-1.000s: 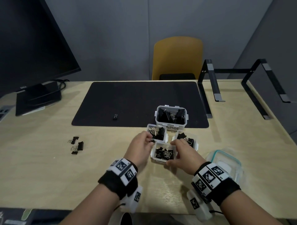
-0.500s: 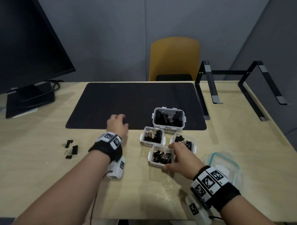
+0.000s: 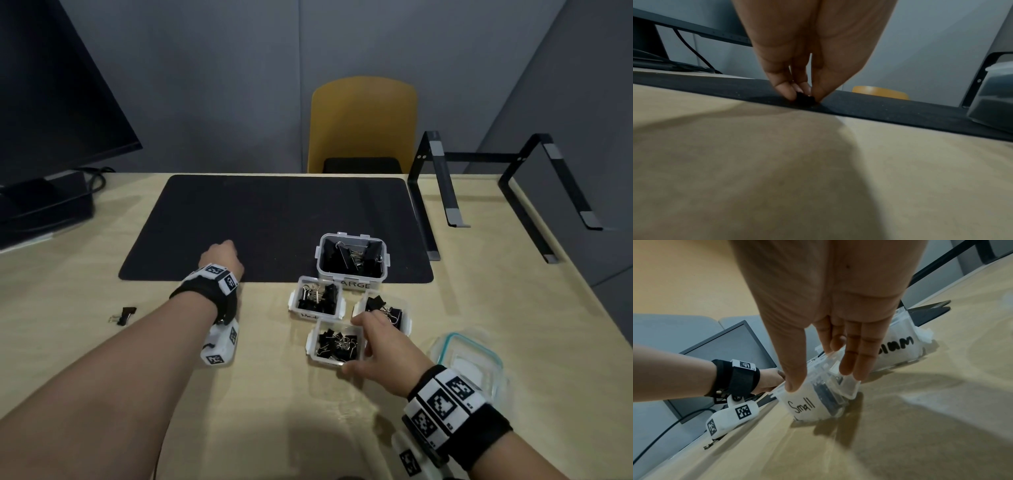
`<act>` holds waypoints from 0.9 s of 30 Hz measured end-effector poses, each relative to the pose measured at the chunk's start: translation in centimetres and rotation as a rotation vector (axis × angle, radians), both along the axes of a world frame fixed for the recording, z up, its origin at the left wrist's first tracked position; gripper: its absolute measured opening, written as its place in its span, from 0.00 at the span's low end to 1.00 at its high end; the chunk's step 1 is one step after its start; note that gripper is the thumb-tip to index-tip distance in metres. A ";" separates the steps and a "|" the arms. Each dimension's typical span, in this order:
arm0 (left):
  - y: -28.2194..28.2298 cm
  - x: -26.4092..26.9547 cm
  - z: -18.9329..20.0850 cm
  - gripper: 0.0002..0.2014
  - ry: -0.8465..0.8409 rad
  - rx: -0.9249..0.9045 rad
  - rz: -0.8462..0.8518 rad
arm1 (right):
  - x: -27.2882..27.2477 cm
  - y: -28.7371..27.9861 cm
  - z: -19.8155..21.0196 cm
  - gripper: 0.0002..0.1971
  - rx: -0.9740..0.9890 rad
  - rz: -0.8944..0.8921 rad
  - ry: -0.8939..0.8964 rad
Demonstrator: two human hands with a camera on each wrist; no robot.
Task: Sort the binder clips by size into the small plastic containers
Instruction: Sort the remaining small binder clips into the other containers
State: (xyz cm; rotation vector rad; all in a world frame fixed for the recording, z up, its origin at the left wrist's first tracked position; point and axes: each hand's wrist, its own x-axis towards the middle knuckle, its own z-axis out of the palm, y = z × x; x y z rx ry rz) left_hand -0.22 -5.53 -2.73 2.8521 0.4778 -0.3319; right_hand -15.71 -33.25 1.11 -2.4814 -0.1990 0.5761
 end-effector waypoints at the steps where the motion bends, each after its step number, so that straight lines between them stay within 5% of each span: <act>1: -0.1 -0.2 0.2 0.11 -0.001 -0.009 -0.007 | 0.0 0.0 0.0 0.38 -0.003 0.002 -0.001; 11: -0.5 -5.0 0.3 0.09 -0.186 -0.332 0.109 | 0.0 0.2 0.2 0.39 -0.015 0.004 -0.002; 21: -7.8 -13.2 4.4 0.14 -0.241 -0.849 -0.164 | -0.1 0.2 0.0 0.39 -0.042 -0.004 -0.030; 27: -11.8 -15.6 3.8 0.11 -0.154 -0.831 -0.286 | -0.2 0.3 -0.2 0.38 -0.060 0.006 -0.054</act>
